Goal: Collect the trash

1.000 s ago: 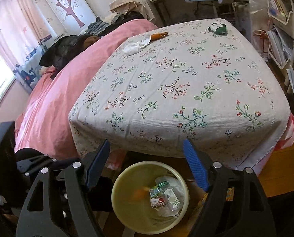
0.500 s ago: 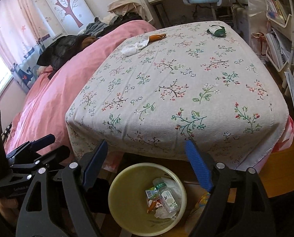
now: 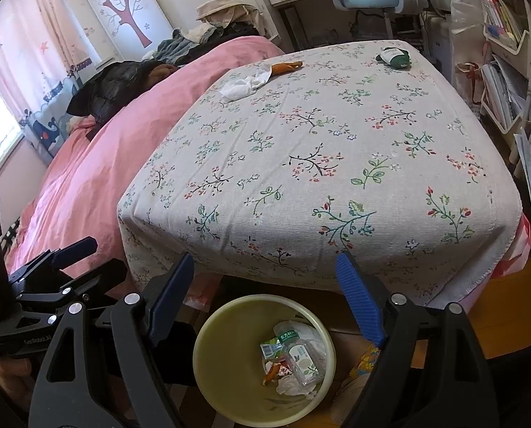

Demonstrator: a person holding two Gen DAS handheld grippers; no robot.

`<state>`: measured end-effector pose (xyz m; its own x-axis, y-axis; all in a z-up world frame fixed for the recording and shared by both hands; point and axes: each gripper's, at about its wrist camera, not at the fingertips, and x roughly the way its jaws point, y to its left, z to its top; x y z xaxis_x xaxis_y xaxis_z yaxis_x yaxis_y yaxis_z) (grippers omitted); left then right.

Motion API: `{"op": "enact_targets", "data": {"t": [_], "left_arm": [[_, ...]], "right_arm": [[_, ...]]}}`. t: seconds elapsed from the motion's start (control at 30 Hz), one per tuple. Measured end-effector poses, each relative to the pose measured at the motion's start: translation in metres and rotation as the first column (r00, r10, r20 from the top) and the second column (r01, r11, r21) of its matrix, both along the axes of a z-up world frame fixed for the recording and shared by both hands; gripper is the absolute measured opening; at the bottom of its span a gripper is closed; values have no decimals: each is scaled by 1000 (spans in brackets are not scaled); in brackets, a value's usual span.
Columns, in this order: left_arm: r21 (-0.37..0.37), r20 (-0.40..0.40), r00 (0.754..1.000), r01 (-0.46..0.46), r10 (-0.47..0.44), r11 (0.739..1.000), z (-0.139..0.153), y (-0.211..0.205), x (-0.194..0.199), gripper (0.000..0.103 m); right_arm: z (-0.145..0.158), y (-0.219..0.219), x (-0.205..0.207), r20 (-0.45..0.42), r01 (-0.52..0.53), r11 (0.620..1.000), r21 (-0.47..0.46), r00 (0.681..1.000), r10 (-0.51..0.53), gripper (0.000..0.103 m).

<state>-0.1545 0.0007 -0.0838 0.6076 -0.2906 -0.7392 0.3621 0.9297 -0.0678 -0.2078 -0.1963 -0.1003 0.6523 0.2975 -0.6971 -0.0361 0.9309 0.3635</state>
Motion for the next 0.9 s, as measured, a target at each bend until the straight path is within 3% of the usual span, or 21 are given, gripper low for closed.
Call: {"op": "enact_targets", "data": {"t": [0.9], "left_arm": [[5,5,1000,-10,10,1000,-1,2,2,93]], "right_arm": [[1,8,3,14,-27,998,-48,1000,28,79]]}}
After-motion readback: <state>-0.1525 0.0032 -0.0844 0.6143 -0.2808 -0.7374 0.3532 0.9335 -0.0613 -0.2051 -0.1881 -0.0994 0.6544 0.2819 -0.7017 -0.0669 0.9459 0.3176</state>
